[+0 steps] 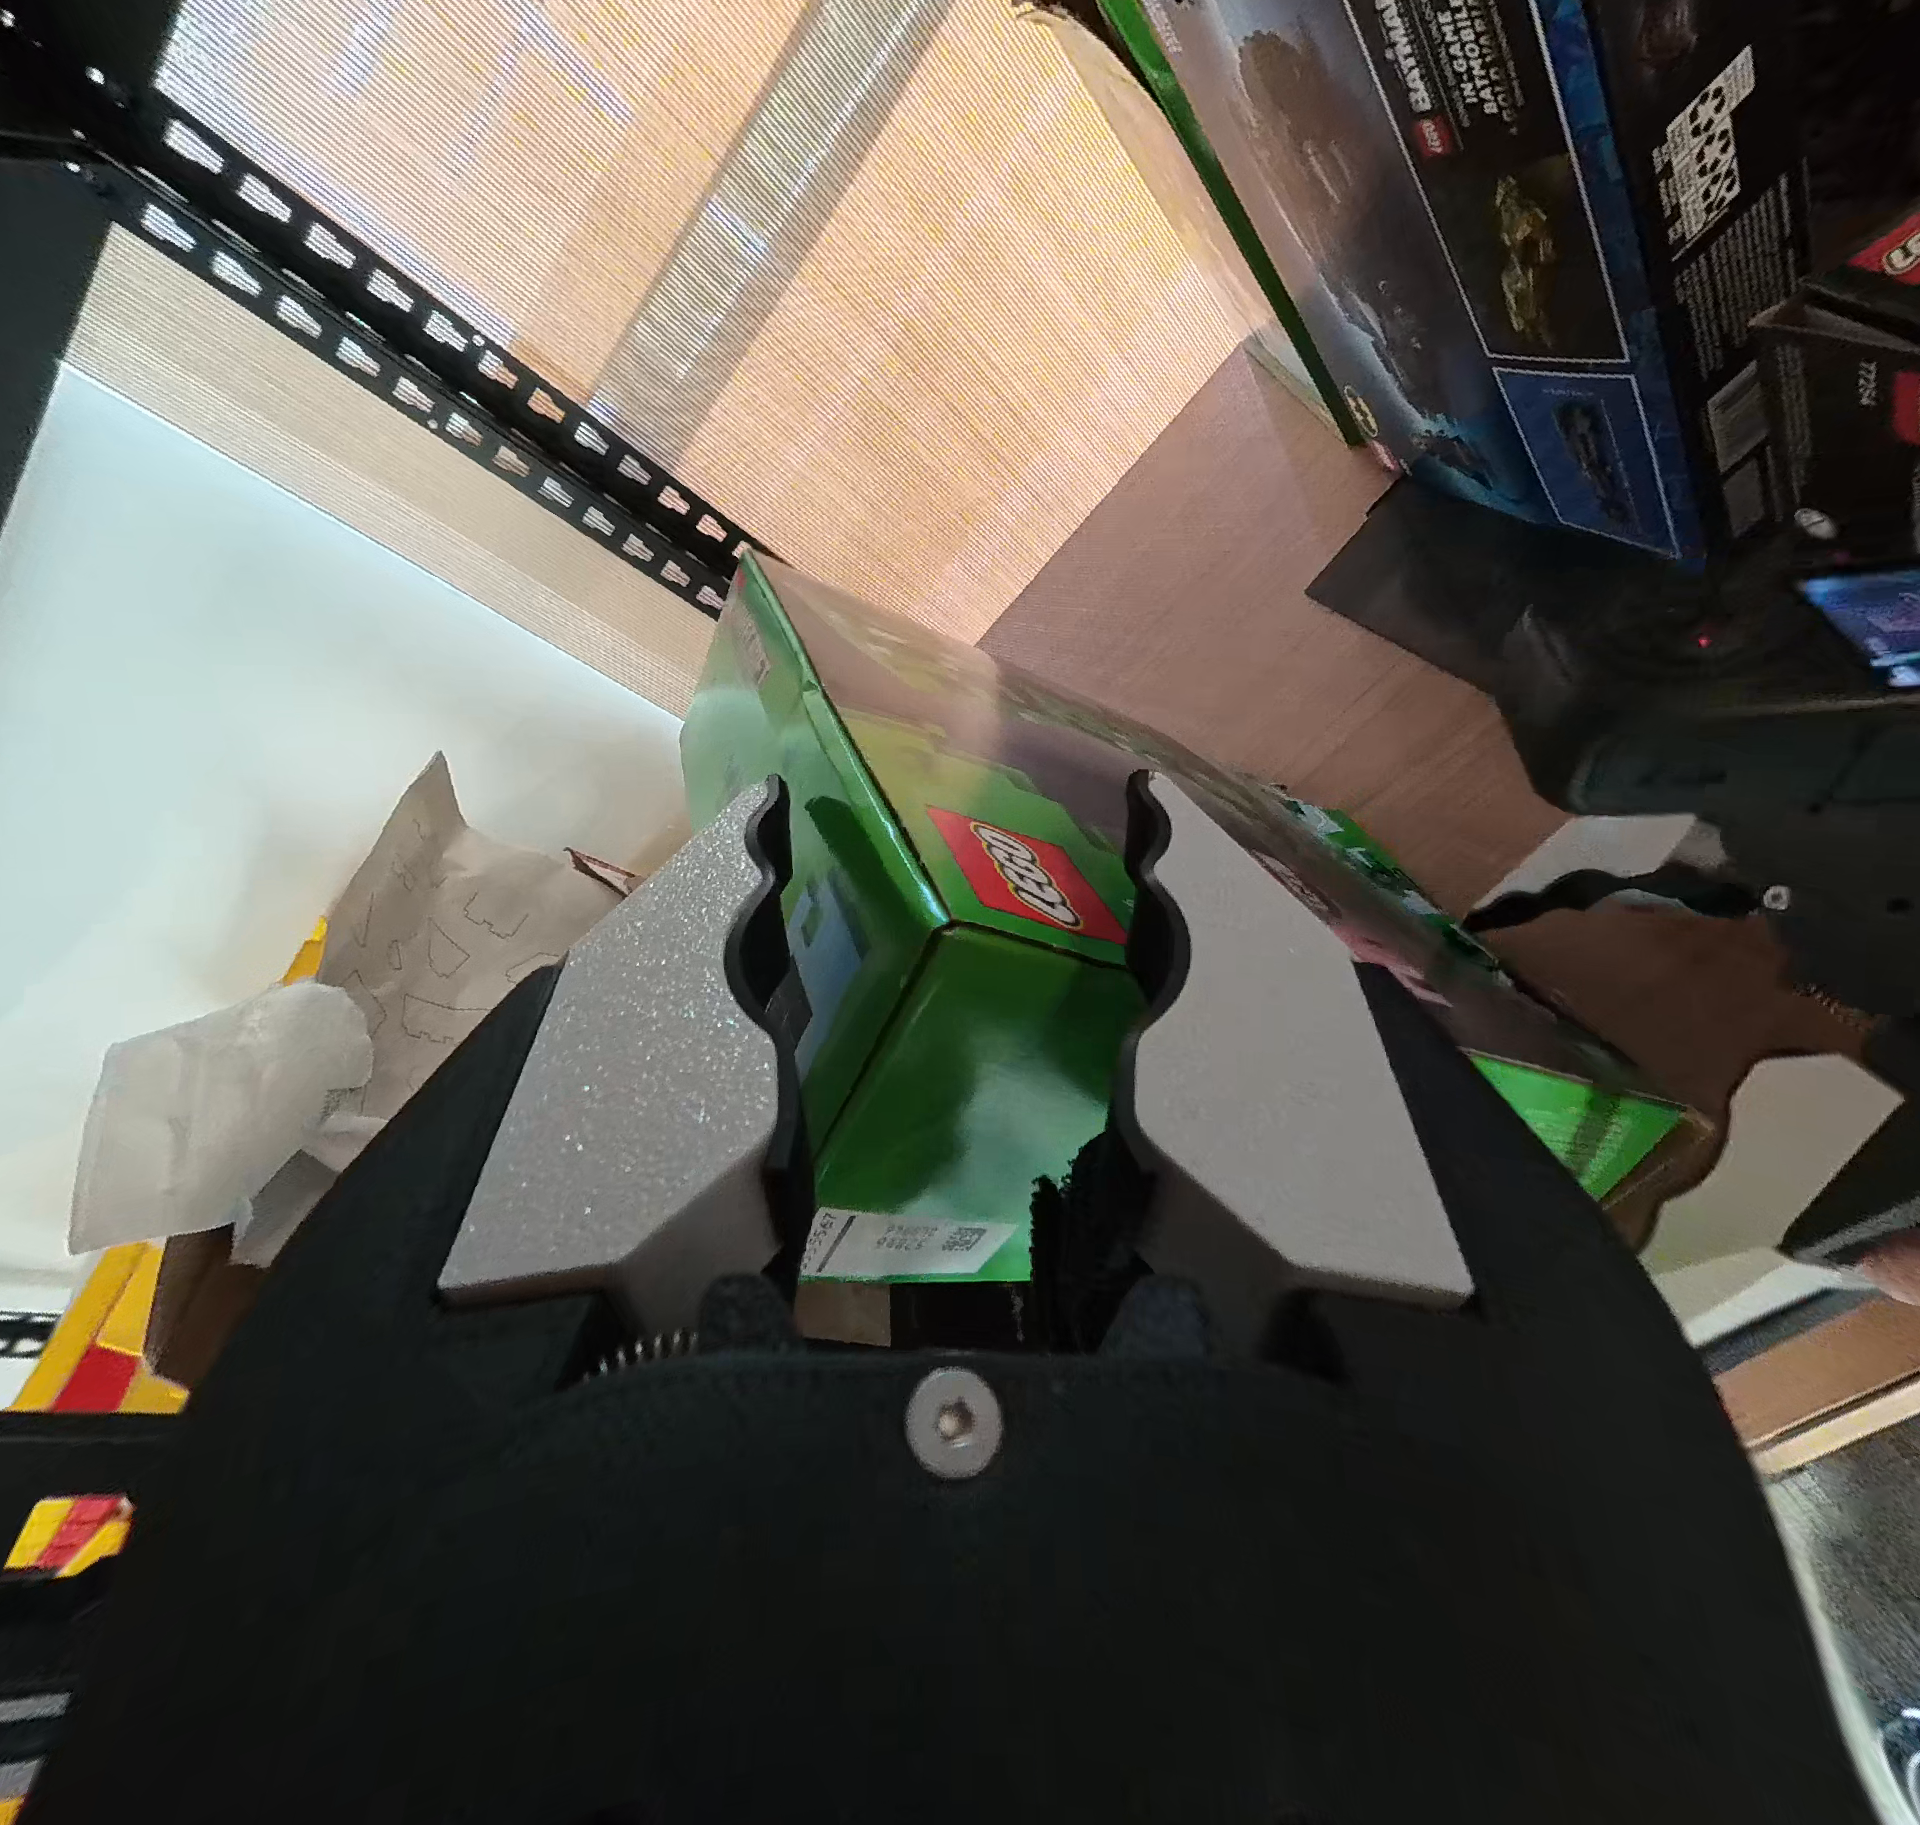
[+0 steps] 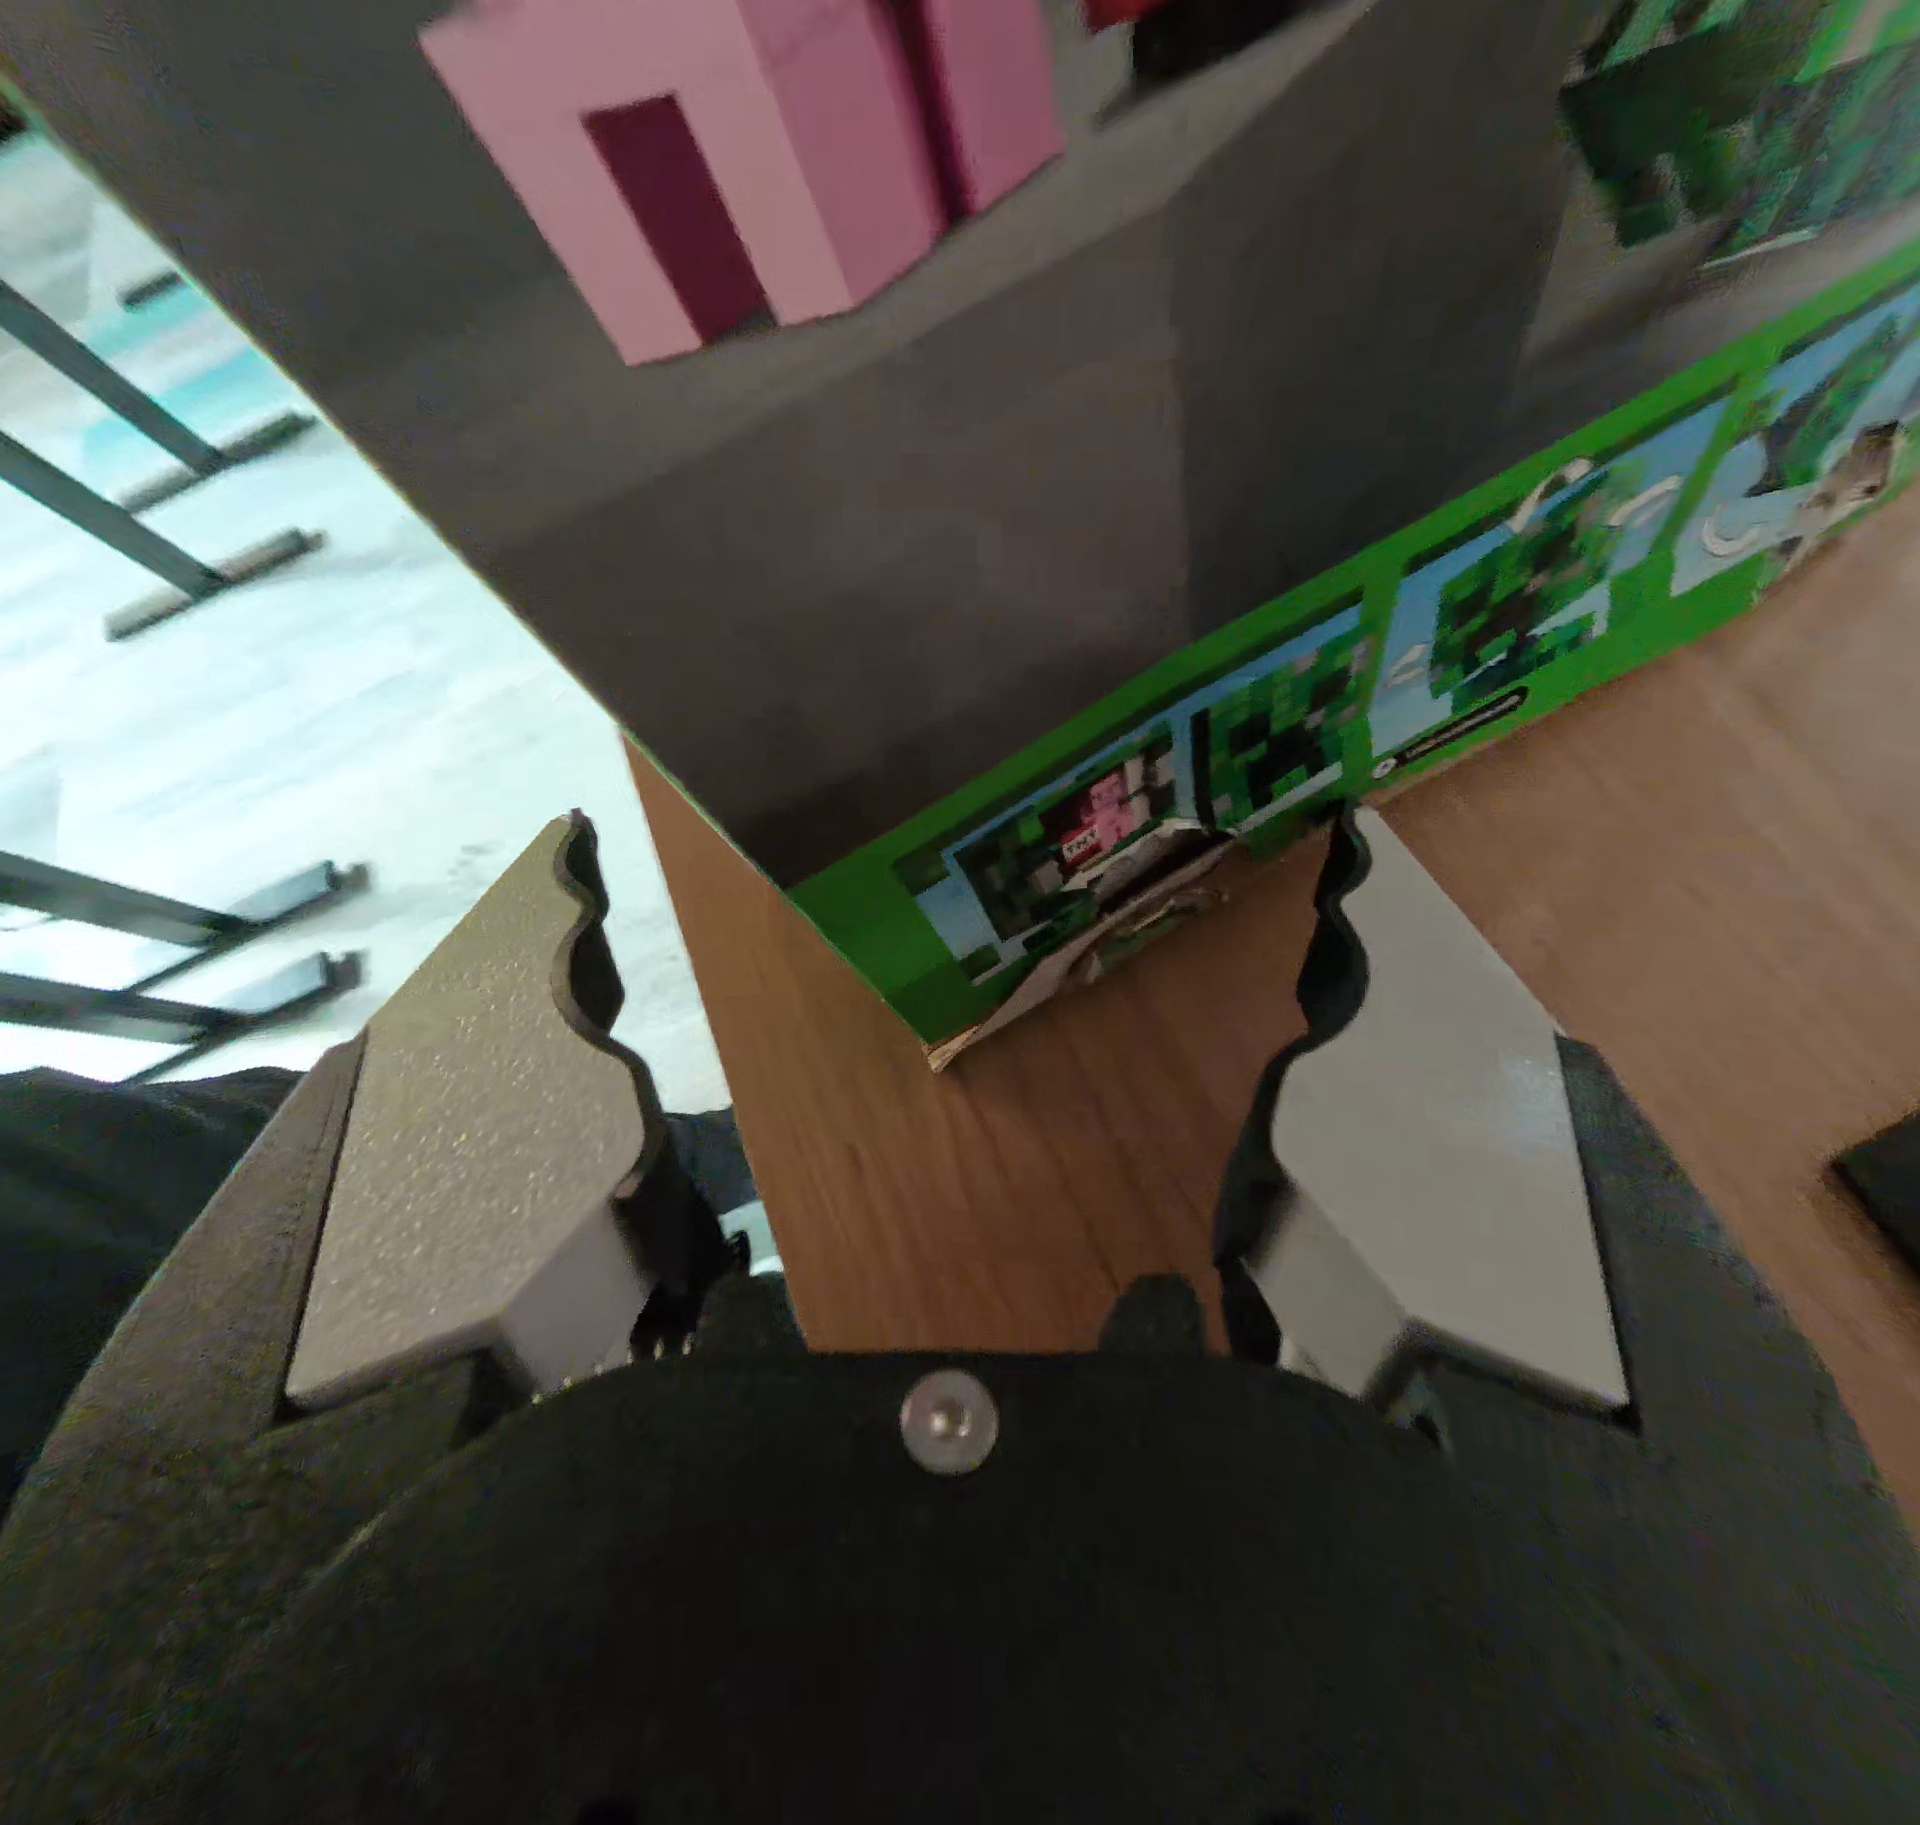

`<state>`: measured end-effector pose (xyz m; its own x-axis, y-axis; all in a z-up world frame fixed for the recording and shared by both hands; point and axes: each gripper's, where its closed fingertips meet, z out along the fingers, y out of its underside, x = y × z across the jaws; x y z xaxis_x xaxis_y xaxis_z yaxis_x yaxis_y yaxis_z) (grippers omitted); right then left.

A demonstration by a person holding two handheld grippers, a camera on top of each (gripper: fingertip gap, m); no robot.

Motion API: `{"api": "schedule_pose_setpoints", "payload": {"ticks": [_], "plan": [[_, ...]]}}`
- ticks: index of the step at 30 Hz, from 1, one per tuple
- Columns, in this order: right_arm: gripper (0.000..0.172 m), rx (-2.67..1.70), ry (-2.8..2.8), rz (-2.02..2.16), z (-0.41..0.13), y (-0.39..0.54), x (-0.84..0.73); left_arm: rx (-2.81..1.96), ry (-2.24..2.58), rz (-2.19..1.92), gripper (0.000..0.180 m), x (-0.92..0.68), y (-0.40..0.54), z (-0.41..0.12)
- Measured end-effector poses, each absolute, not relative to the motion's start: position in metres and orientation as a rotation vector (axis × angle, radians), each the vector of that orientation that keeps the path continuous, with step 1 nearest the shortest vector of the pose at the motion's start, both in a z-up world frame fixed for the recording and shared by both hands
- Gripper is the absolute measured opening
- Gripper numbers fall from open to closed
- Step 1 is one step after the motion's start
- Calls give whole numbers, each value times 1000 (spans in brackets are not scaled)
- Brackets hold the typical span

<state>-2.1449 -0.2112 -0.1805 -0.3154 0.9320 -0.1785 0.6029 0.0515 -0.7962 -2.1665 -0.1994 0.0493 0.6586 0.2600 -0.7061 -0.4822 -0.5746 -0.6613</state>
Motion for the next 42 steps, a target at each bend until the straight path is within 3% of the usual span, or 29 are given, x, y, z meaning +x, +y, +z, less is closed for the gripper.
{"api": "schedule_pose_setpoints", "payload": {"ticks": [4,6,19,27,29,33,36,42], "plan": [[120,-1517,-1968,1150,-181,-207,-2146,-1952,196,1022,64,-2169,-202,46],[105,-1509,-1966,1097,-184,-200,-2146,-1954,211,1024,64,-2168,-202,46],[101,-1530,-1989,830,-200,-189,-2158,-1943,358,1081,65,-2155,-166,43],[78,-1611,-1958,793,-200,-176,-2154,-1982,437,1156,67,-2159,-144,35],[68,-1599,-1894,753,-192,-171,-2152,-1979,445,1155,67,-2160,-140,35],[83,-1520,-1691,933,-150,-179,-2155,-1988,475,1171,67,-2163,-129,33],[67,-1497,-1582,922,-142,-162,-2164,-1985,462,1147,66,-2169,-120,34],[59,-1485,-1473,941,-134,-149,-2175,-1972,487,1118,66,-2183,-107,35]]}}
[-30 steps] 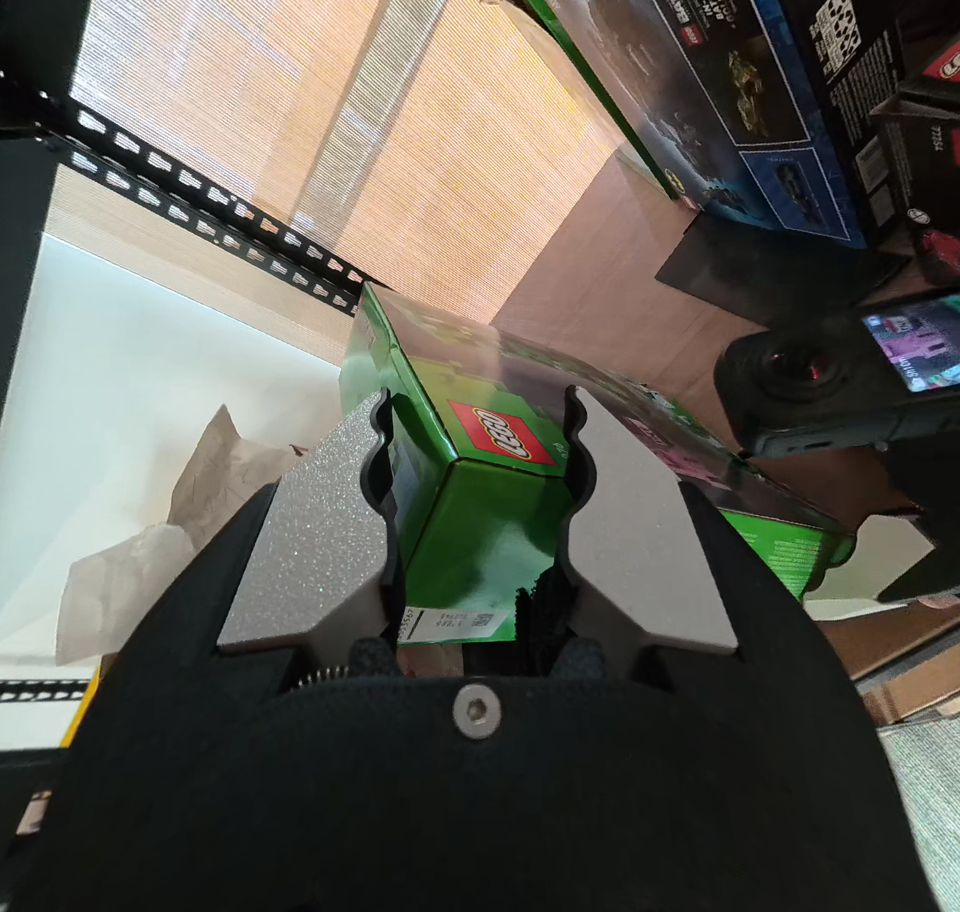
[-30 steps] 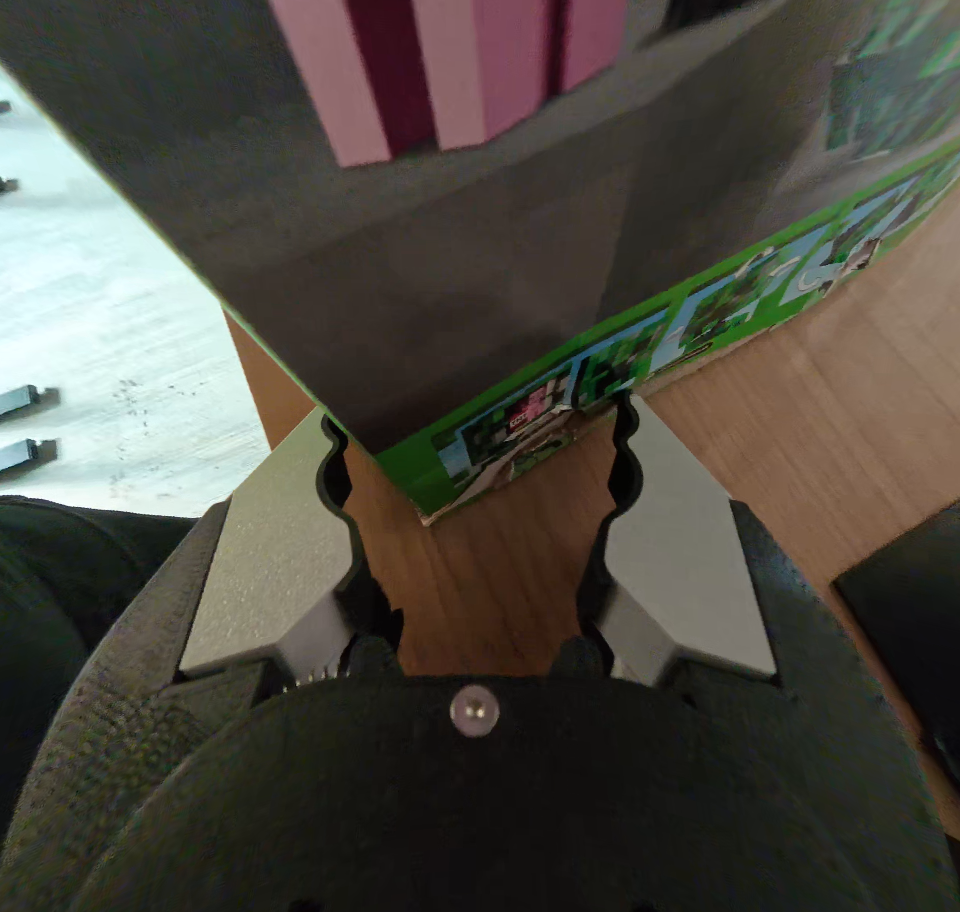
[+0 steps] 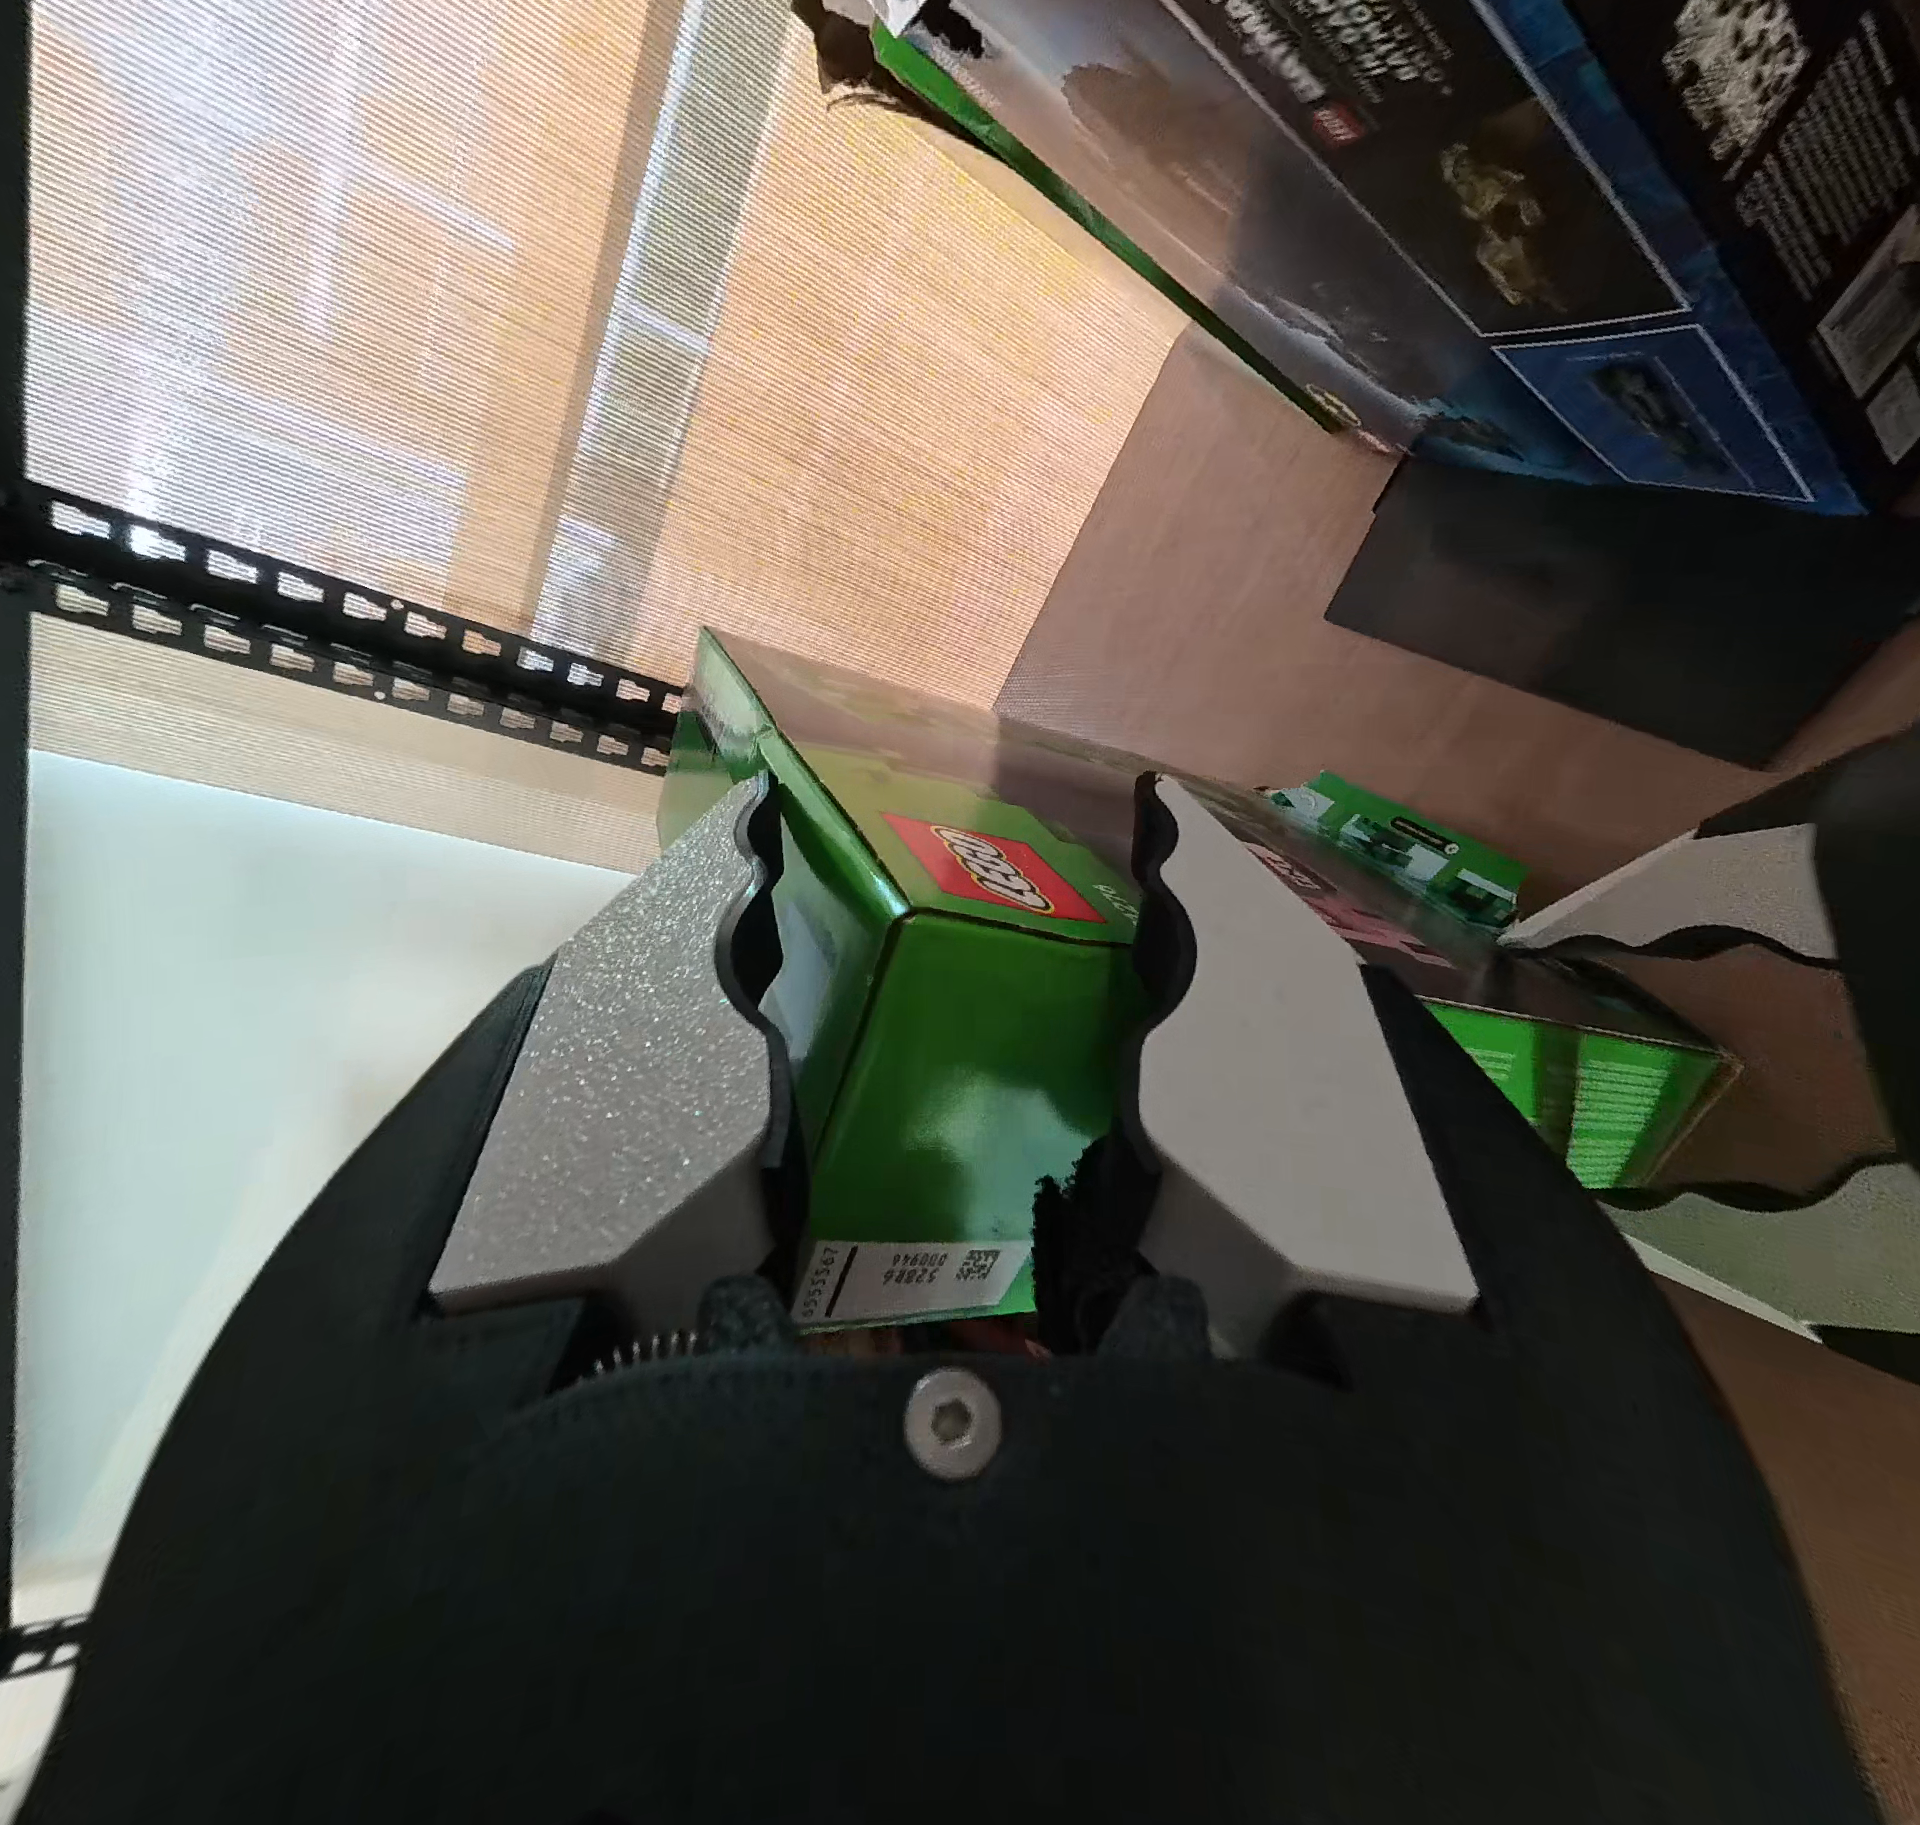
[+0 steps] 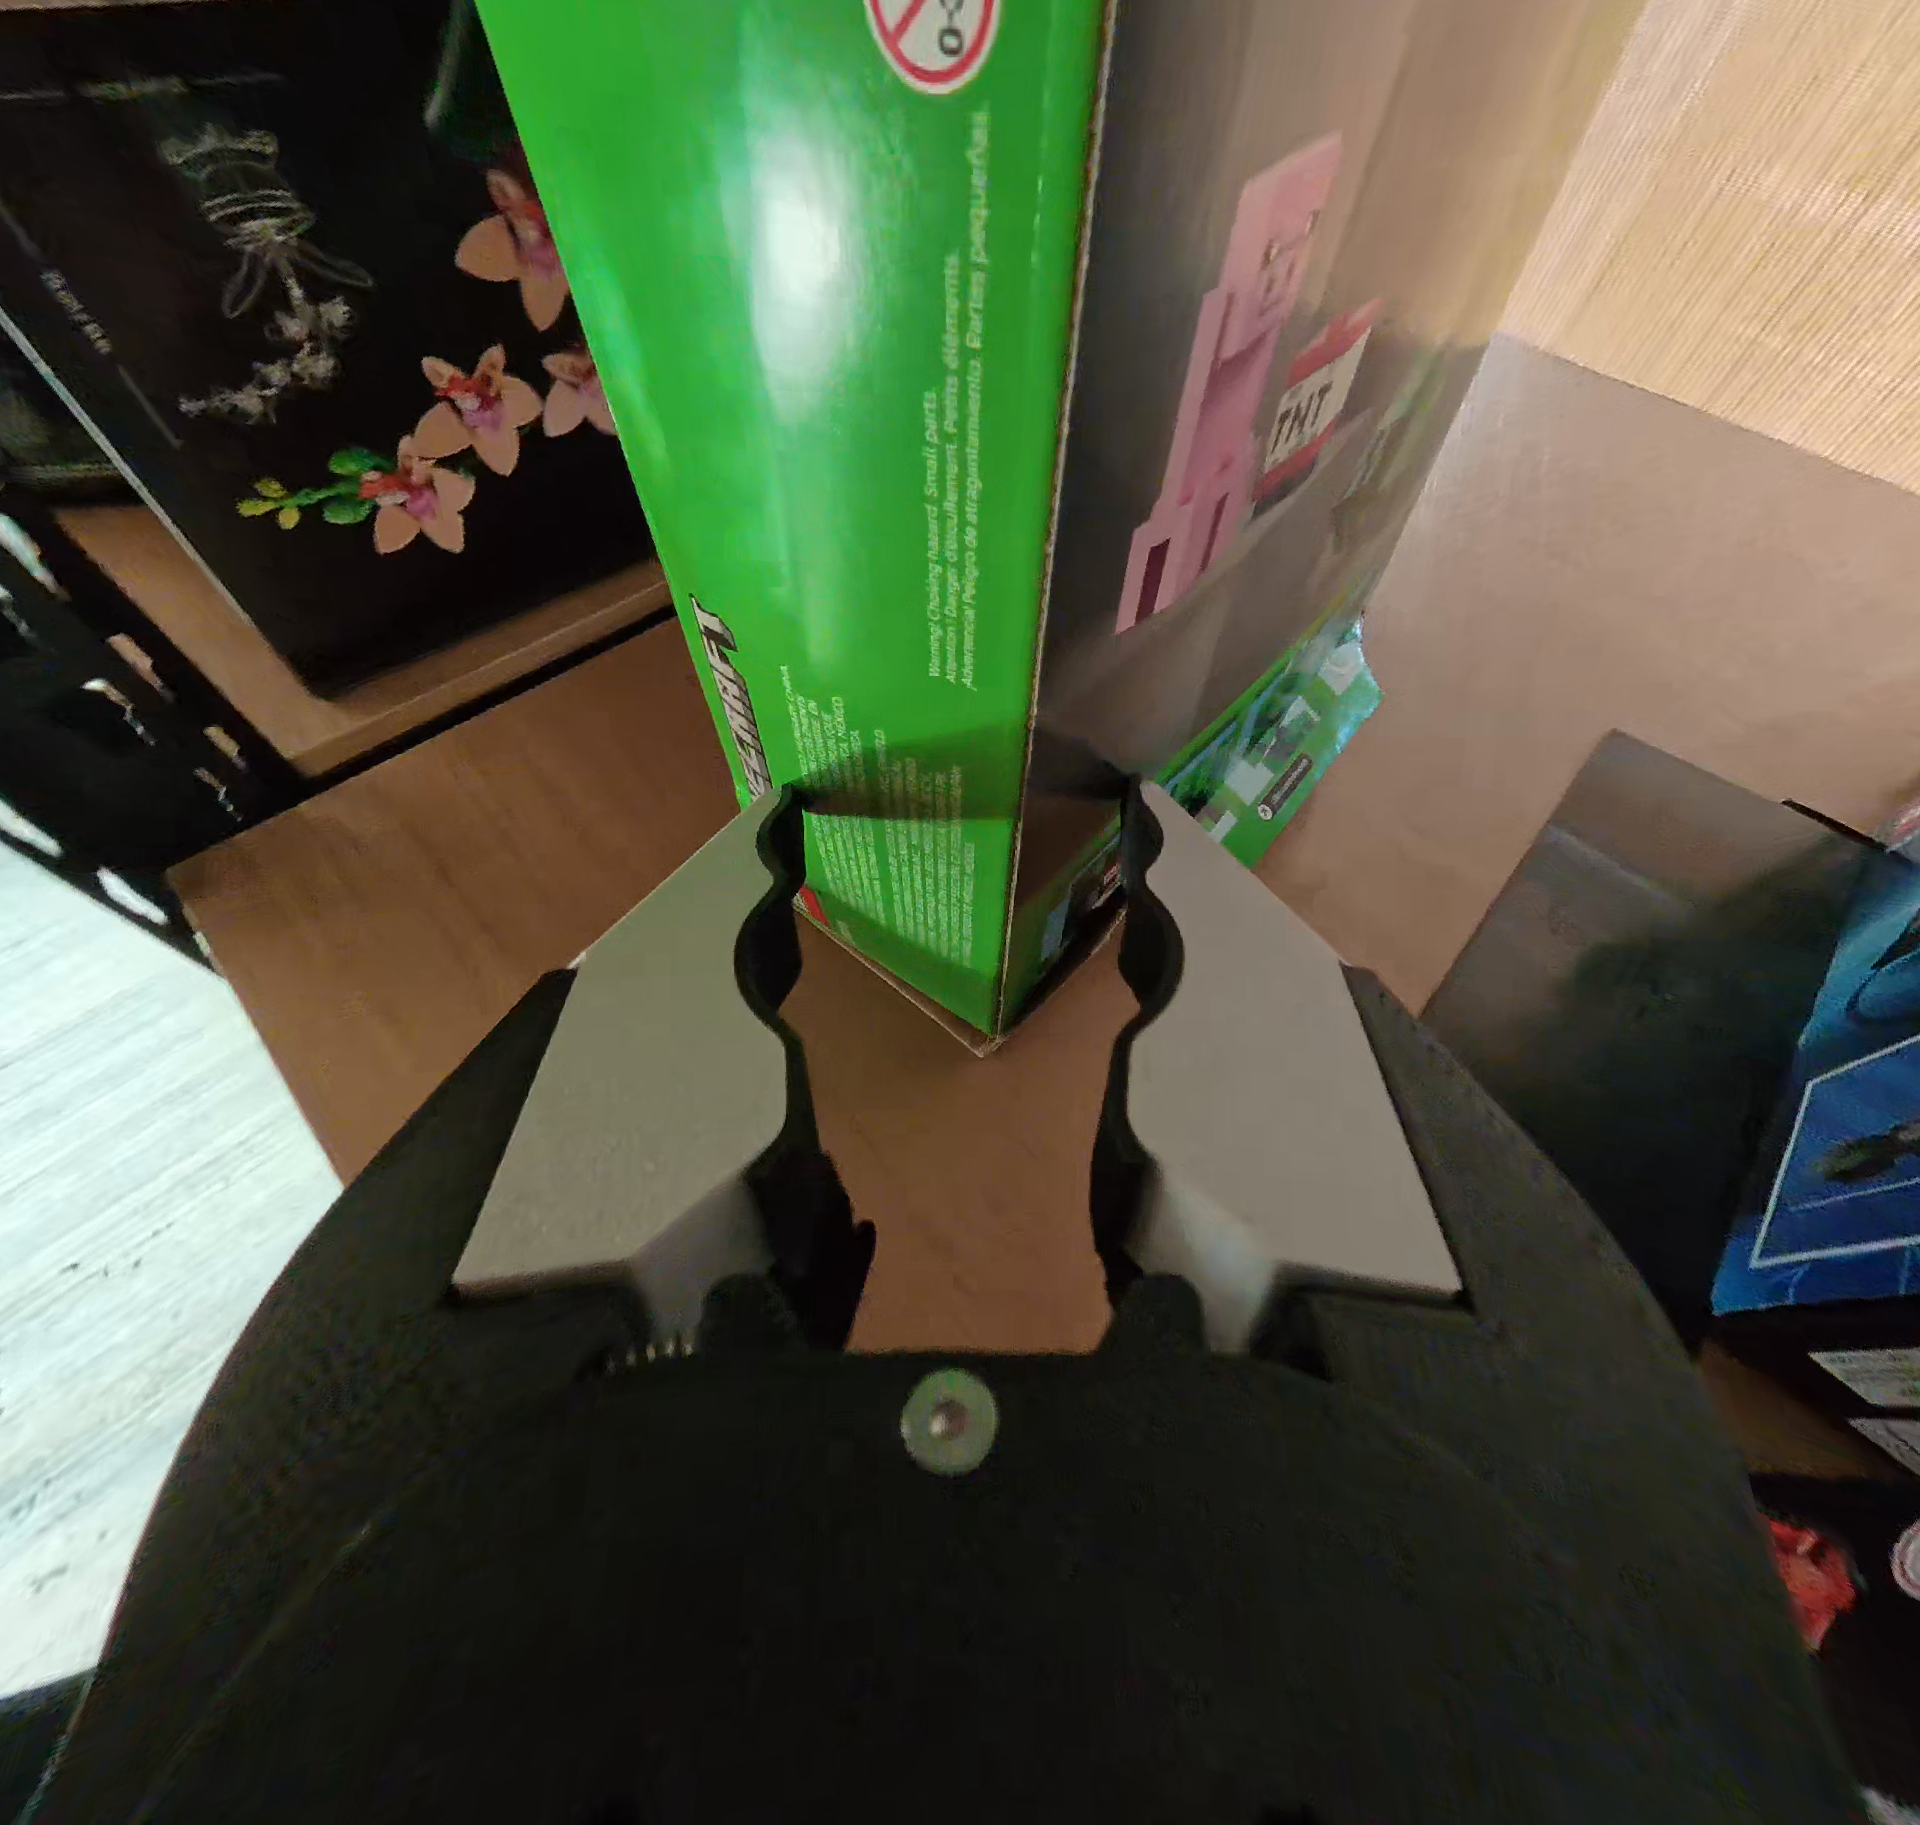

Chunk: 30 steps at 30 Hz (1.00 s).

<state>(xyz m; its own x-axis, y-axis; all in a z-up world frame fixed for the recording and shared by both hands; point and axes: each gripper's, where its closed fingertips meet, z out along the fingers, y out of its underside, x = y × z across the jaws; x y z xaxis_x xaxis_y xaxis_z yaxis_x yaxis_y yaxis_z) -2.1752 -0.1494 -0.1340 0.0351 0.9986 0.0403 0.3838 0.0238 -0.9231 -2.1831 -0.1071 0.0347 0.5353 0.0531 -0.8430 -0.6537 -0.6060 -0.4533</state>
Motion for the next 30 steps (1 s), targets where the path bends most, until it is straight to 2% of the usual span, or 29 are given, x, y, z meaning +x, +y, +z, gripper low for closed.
{"api": "schedule_pose_setpoints", "payload": {"ticks": [6,22,30], "plan": [[59,-1622,-1385,999,-137,-126,-2189,-1986,463,1141,66,-2206,-83,34],[53,-1440,-1451,1098,-131,-193,-2112,-1991,507,1183,68,-2288,24,31],[51,-1430,-1493,1155,-142,-203,-2111,-1936,523,1073,60,-2322,76,37]]}}
